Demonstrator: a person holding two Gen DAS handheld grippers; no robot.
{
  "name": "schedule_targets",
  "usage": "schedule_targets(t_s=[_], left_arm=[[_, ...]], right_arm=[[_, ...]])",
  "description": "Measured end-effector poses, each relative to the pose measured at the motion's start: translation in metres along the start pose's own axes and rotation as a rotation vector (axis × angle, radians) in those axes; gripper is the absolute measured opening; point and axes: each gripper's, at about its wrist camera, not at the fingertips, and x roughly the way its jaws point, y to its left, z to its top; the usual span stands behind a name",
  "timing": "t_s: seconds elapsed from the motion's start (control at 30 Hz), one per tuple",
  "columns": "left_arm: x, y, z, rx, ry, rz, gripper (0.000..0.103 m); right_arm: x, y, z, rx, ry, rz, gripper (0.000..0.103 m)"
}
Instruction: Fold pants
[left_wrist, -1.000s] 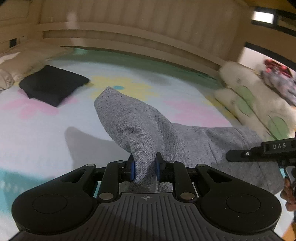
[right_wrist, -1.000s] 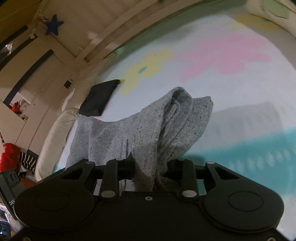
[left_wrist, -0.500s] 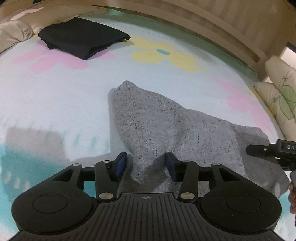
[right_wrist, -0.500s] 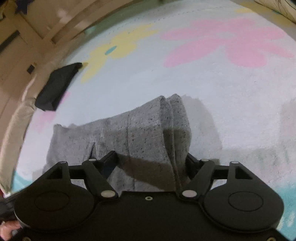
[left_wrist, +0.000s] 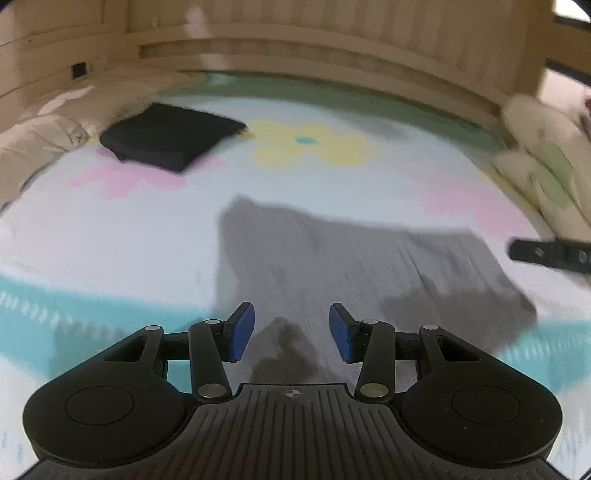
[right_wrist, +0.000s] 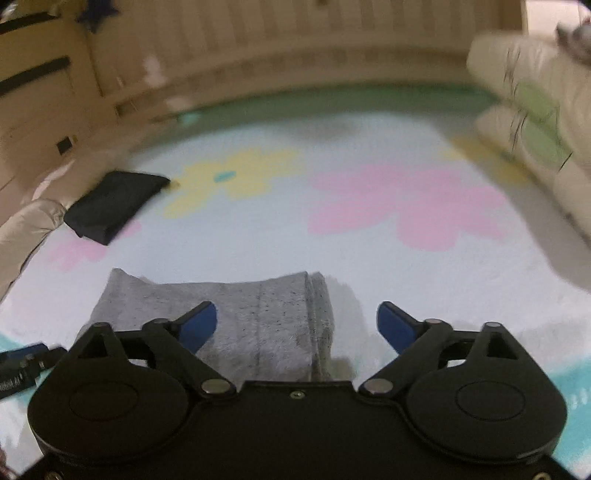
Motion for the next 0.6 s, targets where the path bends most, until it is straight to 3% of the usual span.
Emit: schedule_targets(t_s=[0.1, 0.27, 0.4, 0.6], left_arm=[[0.010, -0.007, -0.029, 0.018, 0.071, 0.014, 0.045], [0.014, -0.011, -0.034, 0.090, 0.060, 0.025, 0.045], [0.003, -0.008, -0.027, 0.077, 0.055, 0.037, 0.044], [-0.034, -0.010, -0.022, 0.064, 0.010, 0.090, 0.044]], right_arm=[[-0.001, 0.012, -0.019, -0.072, 0.016, 0.014, 0.095], [0.030, 0.002, -0.056, -0.098, 0.192, -0.067, 0.093], [0.023, 0.001, -0.052, -0.086, 0.159, -0.068, 0.094], [-0.025, 0.027, -0.033, -0.199, 0.024, -0.165, 0.099]])
